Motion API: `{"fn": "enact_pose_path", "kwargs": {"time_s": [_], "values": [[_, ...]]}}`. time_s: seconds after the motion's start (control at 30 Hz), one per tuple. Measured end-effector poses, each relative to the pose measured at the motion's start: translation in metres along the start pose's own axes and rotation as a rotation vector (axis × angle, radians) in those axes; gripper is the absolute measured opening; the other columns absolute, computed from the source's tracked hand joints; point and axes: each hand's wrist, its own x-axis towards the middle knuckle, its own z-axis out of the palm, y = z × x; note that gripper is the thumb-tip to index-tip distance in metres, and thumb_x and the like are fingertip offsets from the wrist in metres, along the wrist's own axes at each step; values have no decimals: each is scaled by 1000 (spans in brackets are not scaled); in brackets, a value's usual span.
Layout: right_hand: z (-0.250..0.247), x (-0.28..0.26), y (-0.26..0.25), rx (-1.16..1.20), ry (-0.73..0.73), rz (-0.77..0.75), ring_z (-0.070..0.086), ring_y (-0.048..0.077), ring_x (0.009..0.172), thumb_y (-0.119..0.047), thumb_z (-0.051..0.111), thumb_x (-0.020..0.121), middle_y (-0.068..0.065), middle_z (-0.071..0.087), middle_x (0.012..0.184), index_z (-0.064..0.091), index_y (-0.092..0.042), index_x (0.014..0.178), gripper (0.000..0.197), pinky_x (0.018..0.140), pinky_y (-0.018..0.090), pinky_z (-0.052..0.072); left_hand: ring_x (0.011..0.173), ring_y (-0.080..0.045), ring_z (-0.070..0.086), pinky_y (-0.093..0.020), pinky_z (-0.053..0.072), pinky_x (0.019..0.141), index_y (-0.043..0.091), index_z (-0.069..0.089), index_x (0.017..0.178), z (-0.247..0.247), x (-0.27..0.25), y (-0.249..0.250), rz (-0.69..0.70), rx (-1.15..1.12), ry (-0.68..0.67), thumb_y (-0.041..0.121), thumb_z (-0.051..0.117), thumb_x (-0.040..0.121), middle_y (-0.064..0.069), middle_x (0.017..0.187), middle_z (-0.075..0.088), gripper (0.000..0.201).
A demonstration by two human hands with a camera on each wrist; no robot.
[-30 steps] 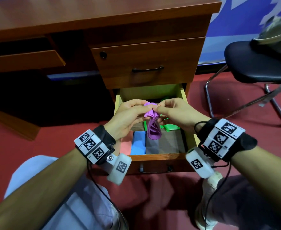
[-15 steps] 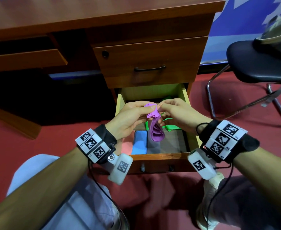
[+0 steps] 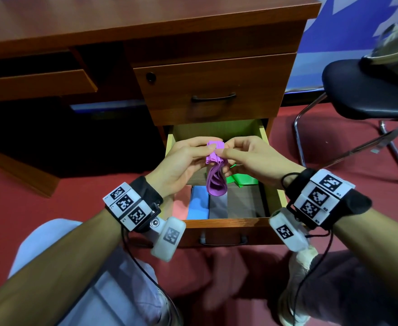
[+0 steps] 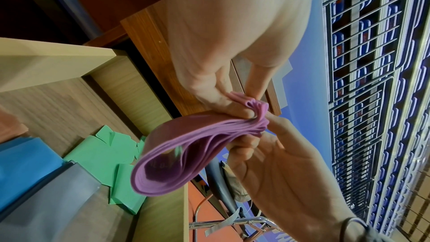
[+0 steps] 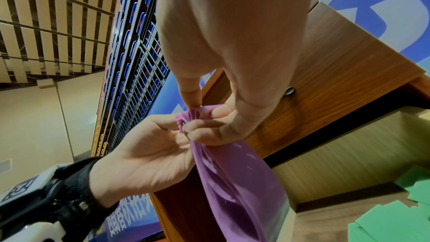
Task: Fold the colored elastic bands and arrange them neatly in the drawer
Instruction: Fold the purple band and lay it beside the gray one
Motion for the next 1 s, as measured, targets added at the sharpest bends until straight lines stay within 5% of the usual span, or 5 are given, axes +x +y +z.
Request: {"fn": "enact_pose_path", "kwargs": {"time_s": [0.2, 0.37, 0.6, 1.0], "values": [[1, 2, 1, -30, 79, 13, 66, 22, 62, 3, 54, 93, 6, 58, 60, 60, 0, 85, 10, 67, 31, 60, 91, -19, 72, -25, 58, 83, 7, 74, 108, 1, 2, -2, -22, 49, 57, -3, 62, 94, -11, 98, 77, 22], [5, 5, 8, -87, 189, 32, 69, 22, 59, -6, 59, 92, 16, 64, 69, 61, -1, 81, 13, 69, 37, 63, 82, -18, 71, -21, 57, 69, 10, 76, 97, 5, 4, -6, -14, 168, 183, -3, 68, 87, -8, 86, 76, 18], [-1, 7, 10, -101, 239, 33, 67, 18, 54, -11, 60, 96, 15, 61, 67, 59, -2, 83, 16, 55, 28, 57, 74, -14, 64, -18, 53, 60, 10, 74, 89, 3, 6, -5, -16, 205, 293, -3, 65, 86, -7, 82, 68, 16], [8, 5, 15, -143, 206, 37, 71, 24, 60, -15, 70, 90, 18, 69, 69, 63, 0, 88, 17, 66, 36, 62, 82, -14, 73, -22, 57, 69, 7, 74, 103, 9, 3, -12, -23, 252, 219, 3, 73, 88, -11, 93, 76, 15]]}}
